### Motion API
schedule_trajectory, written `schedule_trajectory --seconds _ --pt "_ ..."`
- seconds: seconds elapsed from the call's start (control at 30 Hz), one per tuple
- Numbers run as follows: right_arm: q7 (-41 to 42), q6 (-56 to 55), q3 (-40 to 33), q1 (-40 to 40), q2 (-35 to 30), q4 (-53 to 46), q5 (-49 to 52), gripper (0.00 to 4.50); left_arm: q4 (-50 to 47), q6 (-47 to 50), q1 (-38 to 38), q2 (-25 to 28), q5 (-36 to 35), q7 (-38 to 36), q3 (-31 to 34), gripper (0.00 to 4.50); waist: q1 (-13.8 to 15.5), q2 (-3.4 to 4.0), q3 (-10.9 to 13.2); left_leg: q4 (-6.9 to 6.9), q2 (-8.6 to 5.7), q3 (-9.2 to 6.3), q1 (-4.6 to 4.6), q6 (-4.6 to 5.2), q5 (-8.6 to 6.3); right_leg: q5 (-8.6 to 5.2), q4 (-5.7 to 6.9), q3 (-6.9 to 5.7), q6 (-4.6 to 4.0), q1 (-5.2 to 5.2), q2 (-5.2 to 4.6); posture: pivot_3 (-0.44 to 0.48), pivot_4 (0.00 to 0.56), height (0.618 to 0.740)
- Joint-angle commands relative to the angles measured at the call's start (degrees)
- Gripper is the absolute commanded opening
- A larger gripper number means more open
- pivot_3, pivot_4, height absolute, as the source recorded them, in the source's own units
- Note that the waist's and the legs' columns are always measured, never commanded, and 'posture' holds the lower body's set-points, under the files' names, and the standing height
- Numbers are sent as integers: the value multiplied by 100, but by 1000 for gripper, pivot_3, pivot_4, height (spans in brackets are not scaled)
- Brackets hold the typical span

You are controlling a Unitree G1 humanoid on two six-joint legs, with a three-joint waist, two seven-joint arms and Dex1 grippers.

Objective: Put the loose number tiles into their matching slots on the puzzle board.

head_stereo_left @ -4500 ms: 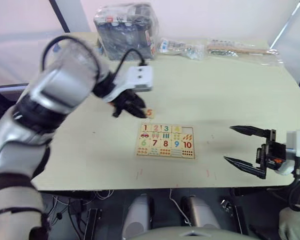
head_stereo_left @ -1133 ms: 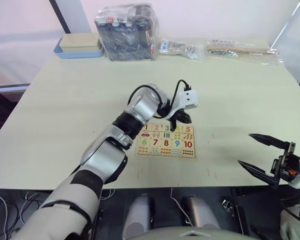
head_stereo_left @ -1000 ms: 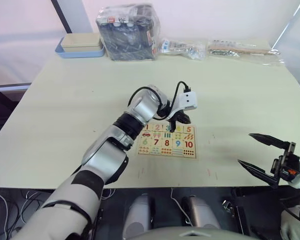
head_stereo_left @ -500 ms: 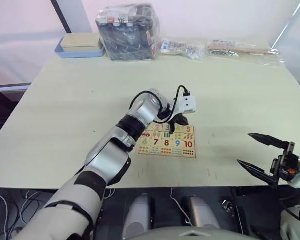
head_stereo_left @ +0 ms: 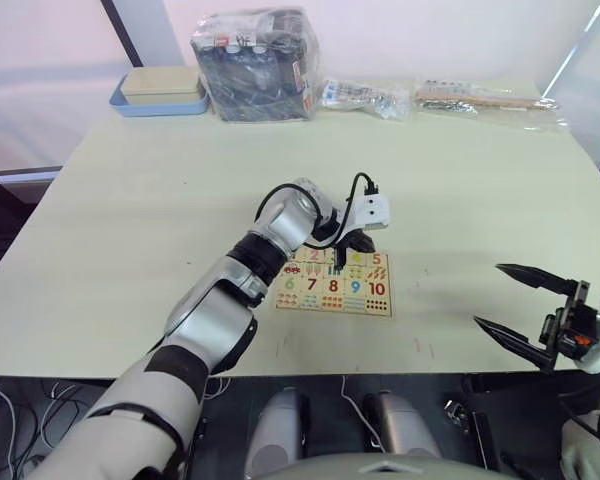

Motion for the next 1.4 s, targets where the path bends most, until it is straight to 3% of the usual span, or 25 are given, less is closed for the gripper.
schedule_trajectory --seconds 0.03,0.33,0.5,0.8,1.17,1.27,1.4 --pt "4 -8 -101 -55 -62 -108 41 4500 -156 13 22 -7 38 -26 90 20 0 0 0 0 0 0 0 0 0 0 0 0 0 0 0 0 150 740" --pt "-7 32 -18 -151 -20 -109 0 4500 -1072 443 364 269 -844 13 1183 20 -9 0 0 0 14 1 0 0 0 0 3 -1 0 -1 0 0 150 740" --pt "-198 226 190 -480 40 -67 47 4500 -2589 1250 1329 590 -1712 562 2392 20 -72 5 -3 -2 26 5 10 -1 0 0 12 6 -1 0 0 0 150 740" --pt "-807 587 801 -1370 155 63 -351 4500 -5022 1467 3544 688 -2645 2089 4109 20 -20 4 -3 -4 25 18 60 -3 2 0 22 12 -2 39 -16 0 150 740" --pt "-459 1086 983 -1699 -60 517 -231 4500 -6774 1395 5811 893 -3502 2718 5114 20 -2 -1 -6 -9 26 34 76 -2 1 -10 23 19 -20 44 -30 0 150 740" --pt "-118 948 739 -1508 -182 922 -188 4500 -6915 1122 6867 1072 -3792 2329 5644 853 -24 -7 -12 -10 28 36 79 -2 1 -13 22 20 -26 43 -30 0 150 740" --pt "152 762 498 -1273 -256 1178 -186 4500 -6884 901 7505 1257 -4093 2172 5957 2421 -4 -9 -11 -28 31 51 85 0 -1 -15 14 29 -29 39 -35 0 150 740"
